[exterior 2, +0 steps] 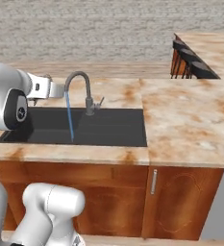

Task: Take the fish out of the fridge, briefly rinse it in the sink, and place it on the tray next to the sink.

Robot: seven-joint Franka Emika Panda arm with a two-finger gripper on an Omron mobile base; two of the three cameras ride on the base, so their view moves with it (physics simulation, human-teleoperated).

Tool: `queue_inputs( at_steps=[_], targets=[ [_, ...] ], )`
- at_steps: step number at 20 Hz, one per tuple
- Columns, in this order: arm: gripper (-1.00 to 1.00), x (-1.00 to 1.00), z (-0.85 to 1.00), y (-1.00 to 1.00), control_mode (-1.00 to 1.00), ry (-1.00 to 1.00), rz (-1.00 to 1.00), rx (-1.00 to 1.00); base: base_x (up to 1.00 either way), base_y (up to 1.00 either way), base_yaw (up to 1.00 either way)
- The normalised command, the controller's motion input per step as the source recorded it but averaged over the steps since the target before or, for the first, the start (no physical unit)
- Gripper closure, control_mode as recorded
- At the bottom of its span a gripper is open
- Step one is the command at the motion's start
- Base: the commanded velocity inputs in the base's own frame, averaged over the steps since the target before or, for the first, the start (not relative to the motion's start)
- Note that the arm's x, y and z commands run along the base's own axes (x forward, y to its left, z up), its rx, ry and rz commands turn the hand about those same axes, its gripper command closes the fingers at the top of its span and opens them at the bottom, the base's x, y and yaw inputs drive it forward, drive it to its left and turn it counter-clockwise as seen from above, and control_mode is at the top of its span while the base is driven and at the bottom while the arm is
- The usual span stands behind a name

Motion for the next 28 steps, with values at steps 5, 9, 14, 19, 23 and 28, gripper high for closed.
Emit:
queue_inputs(
  at_steps=[5,9,14,19,23,28],
  targets=[
    [1.0,0.0,0.0,0.0,1.0,0.0,0.0,0.0,0.24,0.2,-0.12],
    [1.0,0.0,0.0,0.0,1.0,0.0,0.0,0.0,0.36,0.08,-0.03],
    [1.0,0.0,0.0,0.0,1.0,0.0,0.0,0.0,0.66,0.0,-0.06],
    [1.0,0.05,0.0,0.0,-1.0,0.1,0.0,0.08,0.31,0.03,-0.02],
    [1.0,0.18,-0.04,-0.21,-1.0,0.47,0.13,0.42,0.0,0.0,0.0],
    [1.0,0.0,-0.19,-0.18,-1.0,0.49,0.36,0.51,0.0,0.0,0.0]
  ],
)
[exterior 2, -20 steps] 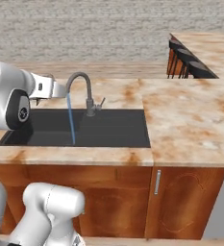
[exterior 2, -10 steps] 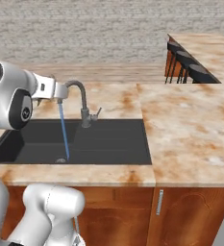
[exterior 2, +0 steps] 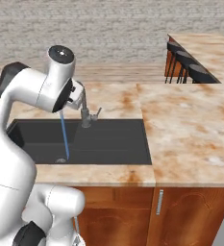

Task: Take the fish out of the fridge, briefly rinse it in the sink, and place it on the tray next to the sink.

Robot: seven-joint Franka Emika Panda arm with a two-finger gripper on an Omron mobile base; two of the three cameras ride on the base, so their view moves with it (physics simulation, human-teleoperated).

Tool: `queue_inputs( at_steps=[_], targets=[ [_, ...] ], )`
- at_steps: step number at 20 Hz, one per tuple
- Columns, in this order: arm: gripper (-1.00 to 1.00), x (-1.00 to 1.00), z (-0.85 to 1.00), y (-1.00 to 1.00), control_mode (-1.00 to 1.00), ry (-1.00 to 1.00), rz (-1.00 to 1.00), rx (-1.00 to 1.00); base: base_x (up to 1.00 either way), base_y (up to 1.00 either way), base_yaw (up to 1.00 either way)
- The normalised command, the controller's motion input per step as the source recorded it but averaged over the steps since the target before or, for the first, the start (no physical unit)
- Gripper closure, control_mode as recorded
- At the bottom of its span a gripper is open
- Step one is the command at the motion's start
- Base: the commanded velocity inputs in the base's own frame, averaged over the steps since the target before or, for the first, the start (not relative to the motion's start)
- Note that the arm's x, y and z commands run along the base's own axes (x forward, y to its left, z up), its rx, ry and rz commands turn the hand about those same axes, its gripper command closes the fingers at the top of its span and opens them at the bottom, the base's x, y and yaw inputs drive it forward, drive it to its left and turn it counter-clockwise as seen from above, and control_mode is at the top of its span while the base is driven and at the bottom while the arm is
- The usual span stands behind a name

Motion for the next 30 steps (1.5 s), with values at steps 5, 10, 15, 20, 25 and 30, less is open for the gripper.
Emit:
queue_inputs(
  at_steps=[5,10,15,20,25,30],
  targets=[
    [1.0,-0.08,-0.51,-0.04,-1.0,0.16,0.38,0.23,0.0,0.0,0.0],
    [1.0,0.0,-0.12,0.0,-1.0,0.02,0.0,0.01,0.0,0.0,0.0],
    [1.0,0.02,-0.62,-0.09,-1.0,0.25,0.05,0.17,0.0,0.0,0.0],
    [1.0,0.03,-0.8,-0.1,-1.0,0.27,0.15,0.23,0.0,0.0,0.0],
    [1.0,0.83,-0.52,0.43,-1.0,0.4,0.05,0.07,0.0,0.0,0.0],
    [1.0,0.92,-0.13,0.5,-1.0,0.47,0.06,0.05,0.0,0.0,0.0]
  ],
)
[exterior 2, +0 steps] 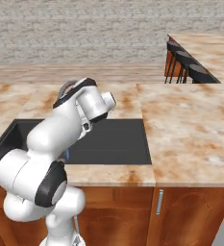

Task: Take the fish out of the fridge, briefly rinse it in the sink, and place it on the tray next to the sink.

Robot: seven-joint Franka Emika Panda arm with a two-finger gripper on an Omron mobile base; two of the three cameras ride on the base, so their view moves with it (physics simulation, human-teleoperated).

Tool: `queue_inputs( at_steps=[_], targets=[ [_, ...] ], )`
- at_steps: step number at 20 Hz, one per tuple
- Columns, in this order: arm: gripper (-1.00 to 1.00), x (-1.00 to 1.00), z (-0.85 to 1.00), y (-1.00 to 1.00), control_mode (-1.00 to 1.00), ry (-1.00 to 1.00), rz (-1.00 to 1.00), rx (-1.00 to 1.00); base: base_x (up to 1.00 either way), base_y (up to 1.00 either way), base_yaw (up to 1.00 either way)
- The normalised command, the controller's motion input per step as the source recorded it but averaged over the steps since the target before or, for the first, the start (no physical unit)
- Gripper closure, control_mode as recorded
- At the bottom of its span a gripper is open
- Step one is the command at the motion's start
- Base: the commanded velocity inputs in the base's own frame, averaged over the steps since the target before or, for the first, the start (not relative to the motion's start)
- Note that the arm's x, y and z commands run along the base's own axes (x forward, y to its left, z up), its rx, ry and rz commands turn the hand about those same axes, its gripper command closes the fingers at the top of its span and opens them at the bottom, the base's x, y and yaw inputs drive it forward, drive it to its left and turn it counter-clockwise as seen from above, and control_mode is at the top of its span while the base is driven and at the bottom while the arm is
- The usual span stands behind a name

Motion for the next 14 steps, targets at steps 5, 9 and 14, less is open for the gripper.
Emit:
queue_inputs(
  at_steps=[5,9,14],
  targets=[
    [1.0,0.3,-0.15,0.21,-1.0,0.06,0.04,0.0,0.0,0.0,0.0],
    [1.0,0.23,-0.26,0.09,-1.0,0.0,0.02,0.0,0.0,0.0,0.0],
    [1.0,0.31,-0.28,0.13,-1.0,0.0,0.0,0.0,0.0,0.0,0.0]
  ],
)
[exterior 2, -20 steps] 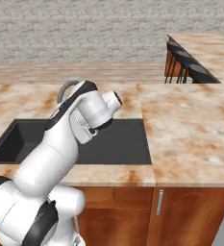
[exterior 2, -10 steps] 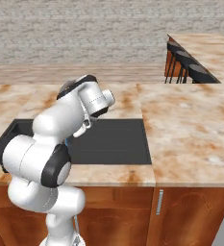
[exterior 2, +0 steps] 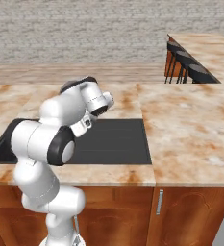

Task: Take the fish out of the fridge, briefly rinse it in the sink, and place it on the tray next to the sink.

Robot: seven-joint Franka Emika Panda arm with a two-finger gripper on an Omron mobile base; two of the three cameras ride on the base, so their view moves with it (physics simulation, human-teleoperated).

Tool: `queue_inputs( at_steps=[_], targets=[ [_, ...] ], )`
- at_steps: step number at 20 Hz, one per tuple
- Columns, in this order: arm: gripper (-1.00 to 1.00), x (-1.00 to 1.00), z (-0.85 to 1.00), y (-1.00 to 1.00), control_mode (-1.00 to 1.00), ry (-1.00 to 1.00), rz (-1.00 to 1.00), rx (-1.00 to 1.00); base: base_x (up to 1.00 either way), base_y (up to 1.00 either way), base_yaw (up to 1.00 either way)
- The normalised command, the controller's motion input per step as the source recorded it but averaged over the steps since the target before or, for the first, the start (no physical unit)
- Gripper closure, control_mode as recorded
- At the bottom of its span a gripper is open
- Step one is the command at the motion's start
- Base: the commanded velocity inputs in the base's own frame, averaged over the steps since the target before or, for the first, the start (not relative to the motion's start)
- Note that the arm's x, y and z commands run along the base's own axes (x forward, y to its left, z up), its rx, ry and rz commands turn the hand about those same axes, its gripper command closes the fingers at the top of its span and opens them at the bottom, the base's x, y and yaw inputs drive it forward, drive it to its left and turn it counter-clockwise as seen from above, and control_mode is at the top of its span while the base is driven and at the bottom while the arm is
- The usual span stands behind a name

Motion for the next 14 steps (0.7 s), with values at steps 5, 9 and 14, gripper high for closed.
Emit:
queue_inputs(
  at_steps=[5,9,14],
  targets=[
    [1.0,0.28,-0.1,0.1,-1.0,-0.01,0.0,0.04,0.0,0.0,0.0],
    [1.0,0.45,-0.01,0.07,-1.0,0.0,0.0,0.0,0.0,0.0,0.0],
    [1.0,0.44,0.0,0.06,-1.0,0.0,0.0,0.0,0.0,0.0,0.0]
  ],
)
